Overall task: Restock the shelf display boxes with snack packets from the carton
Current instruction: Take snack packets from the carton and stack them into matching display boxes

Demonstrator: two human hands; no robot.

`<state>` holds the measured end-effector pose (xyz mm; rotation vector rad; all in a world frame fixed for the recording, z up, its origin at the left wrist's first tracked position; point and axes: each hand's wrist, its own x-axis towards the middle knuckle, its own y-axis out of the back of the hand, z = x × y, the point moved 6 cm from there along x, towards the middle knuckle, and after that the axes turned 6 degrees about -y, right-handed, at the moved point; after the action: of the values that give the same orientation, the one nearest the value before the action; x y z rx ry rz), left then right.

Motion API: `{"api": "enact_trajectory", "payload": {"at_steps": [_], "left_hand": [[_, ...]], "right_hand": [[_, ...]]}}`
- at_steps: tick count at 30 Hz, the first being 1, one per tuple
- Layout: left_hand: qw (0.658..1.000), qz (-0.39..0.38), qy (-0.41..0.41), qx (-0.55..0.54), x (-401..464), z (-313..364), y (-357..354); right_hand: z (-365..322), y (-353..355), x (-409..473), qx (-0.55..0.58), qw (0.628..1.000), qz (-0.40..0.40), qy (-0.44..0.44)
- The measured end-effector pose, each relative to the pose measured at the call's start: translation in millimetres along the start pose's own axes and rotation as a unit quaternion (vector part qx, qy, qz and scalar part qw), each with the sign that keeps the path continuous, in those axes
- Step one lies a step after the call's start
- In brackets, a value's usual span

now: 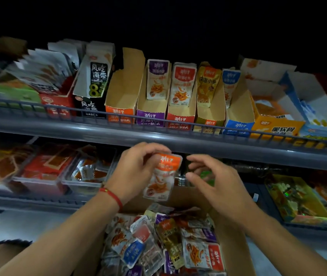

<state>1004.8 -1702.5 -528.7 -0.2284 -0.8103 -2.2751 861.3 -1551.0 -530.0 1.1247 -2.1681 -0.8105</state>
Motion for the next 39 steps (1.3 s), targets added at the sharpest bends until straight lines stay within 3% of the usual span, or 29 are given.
{"api": "enact_trajectory", "payload": {"at_steps": [3,7,12,16,21,31,36,39], "left_hand": [[0.998,-0.009,-0.054,0.01,1,10,-1],[0.995,0.097,-0.007,-0.037,4,8,22],[0.947,0.216,-0.078,0.224,20,4,74],[0.928,0.152,-0.057,0.335,37,-3,70],[0.909,0.135,-0.023,0.392,42,-5,66],[0.924,0.117,-0.006,0.363,46,-1,66],[0.929,0.123,0.0,0.35,48,-1,69],[0.929,0.121,0.002,0.35,48,-1,68]], "right_hand": [[-30,-9,10,-0.051,0.998,-0.01,0.027],[-58,2,32,-0.073,0.997,0.01,0.037],[-103,60,86,0.023,0.992,0.099,0.076],[-150,85,148,0.049,0.972,0.188,0.136],[-178,68,236,-0.027,0.963,0.225,0.148],[-174,-14,301,-0.285,0.948,0.119,0.081],[-168,-28,315,-0.328,0.94,0.083,0.031],[-169,-26,321,-0.334,0.936,0.107,0.032]]}}
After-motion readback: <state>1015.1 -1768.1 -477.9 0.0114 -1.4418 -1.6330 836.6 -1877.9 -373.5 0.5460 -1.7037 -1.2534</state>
